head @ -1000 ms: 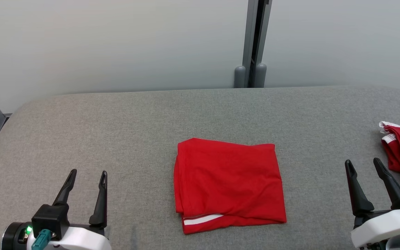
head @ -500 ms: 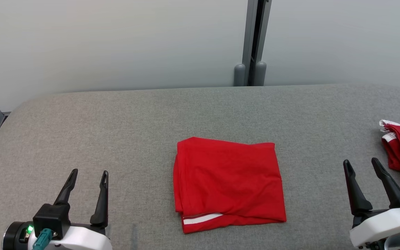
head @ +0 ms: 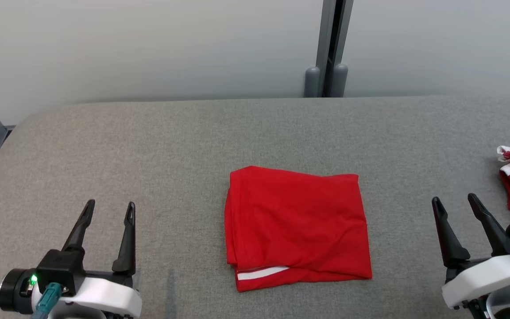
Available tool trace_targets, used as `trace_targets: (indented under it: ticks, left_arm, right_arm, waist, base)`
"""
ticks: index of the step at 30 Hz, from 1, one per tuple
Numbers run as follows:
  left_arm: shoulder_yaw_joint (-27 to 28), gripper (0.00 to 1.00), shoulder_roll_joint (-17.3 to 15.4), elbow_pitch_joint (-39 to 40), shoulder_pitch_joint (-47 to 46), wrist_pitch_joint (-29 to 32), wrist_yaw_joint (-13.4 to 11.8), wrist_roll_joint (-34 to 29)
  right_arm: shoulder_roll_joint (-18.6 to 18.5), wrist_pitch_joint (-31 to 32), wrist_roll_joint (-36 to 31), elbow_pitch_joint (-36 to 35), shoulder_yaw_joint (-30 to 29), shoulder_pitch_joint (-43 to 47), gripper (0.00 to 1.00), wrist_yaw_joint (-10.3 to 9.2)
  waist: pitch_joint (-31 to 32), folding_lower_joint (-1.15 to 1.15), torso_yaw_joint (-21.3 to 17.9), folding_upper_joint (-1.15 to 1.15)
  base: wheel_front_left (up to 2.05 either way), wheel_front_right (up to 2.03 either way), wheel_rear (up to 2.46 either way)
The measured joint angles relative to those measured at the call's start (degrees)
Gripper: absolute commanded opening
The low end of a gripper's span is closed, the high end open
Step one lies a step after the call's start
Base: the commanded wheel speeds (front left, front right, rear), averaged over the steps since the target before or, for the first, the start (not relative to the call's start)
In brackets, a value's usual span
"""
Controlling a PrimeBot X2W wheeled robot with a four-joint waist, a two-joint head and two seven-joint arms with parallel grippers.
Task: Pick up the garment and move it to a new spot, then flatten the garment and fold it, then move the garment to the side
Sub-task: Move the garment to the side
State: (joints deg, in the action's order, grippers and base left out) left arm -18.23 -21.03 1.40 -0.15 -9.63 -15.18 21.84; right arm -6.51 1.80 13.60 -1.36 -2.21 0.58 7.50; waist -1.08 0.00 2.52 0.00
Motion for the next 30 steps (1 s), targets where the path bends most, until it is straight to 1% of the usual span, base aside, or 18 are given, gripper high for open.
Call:
trace_targets:
  ticks: [4,8,11,16,23,24,25,27,28,30]
  left_arm:
    - [0.18,1.0,0.11,0.59,-1.7,-0.62,-0.02,-0.15]
    - [-0.32,1.0,0.99,0.91,-4.37,-1.76,0.03,-0.67]
    - [-0.76,1.0,1.56,0.74,-6.01,-2.32,0.34,-0.97]
    - [-1.2,1.0,2.5,-0.16,-8.22,-3.34,0.86,-1.19]
    - [-1.31,1.0,3.64,-1.85,-10.21,-4.39,1.6,-1.2]
    - [-1.29,1.0,3.74,-2.09,-10.28,-4.53,1.8,-1.2]
    - [-1.3,1.0,3.88,-2.27,-10.42,-4.55,1.88,-1.2]
    - [-1.19,1.0,3.93,-2.63,-10.6,-4.63,2.01,-1.2]
    - [-1.08,1.0,3.93,-2.72,-10.63,-4.82,2.01,-1.23]
    - [-0.75,1.0,3.81,-2.86,-10.62,-4.88,2.0,-1.42]
  right_arm:
    - [-0.8,0.82,0.29,0.52,1.65,-2.0,1.0,0.0]
    - [-2.24,2.29,0.93,3.52,5.36,-5.21,1.0,0.0]
    - [-2.87,2.37,1.86,6.88,7.91,-7.16,1.0,0.0]
    - [-2.97,2.14,3.77,14.14,10.42,-10.72,1.0,0.0]
    - [-3.61,1.83,6.45,23.13,14.37,-16.5,1.0,0.0]
    - [-3.98,1.96,6.86,23.82,14.94,-17.19,0.94,0.0]
    - [-4.3,1.94,7.22,24.51,15.33,-17.79,0.18,0.0]
    - [-4.91,2.41,7.84,25.29,16.19,-18.64,0.18,0.0]
    - [-5.36,2.37,7.84,25.28,16.56,-18.86,0.0,0.01]
    - [-6.16,2.29,7.57,24.84,17.66,-19.06,0.0,0.03]
  waist:
    - [-2.27,0.0,0.46,0.0]
    - [-6.7,0.0,1.46,0.0]
    - [-9.27,0.0,2.22,0.0]
    - [-12.96,0.0,3.7,0.0]
    - [-16.35,0.0,5.74,0.0]
    - [-16.54,0.0,5.94,0.0]
    - [-16.67,0.0,6.09,0.0]
    - [-16.7,0.0,6.18,0.0]
    - [-16.65,0.0,6.12,0.0]
    - [-16.44,0.0,5.7,0.0]
  base:
    - [0.0,0.0,0.0]
    - [0.0,0.0,0.0]
    - [0.0,0.0,0.0]
    - [0.0,0.0,0.0]
    - [0.0,0.0,0.0]
    - [0.0,0.0,0.0]
    - [0.0,0.0,0.0]
    - [0.0,0.0,0.0]
    - [0.0,0.0,0.0]
    - [0.0,0.0,0.0]
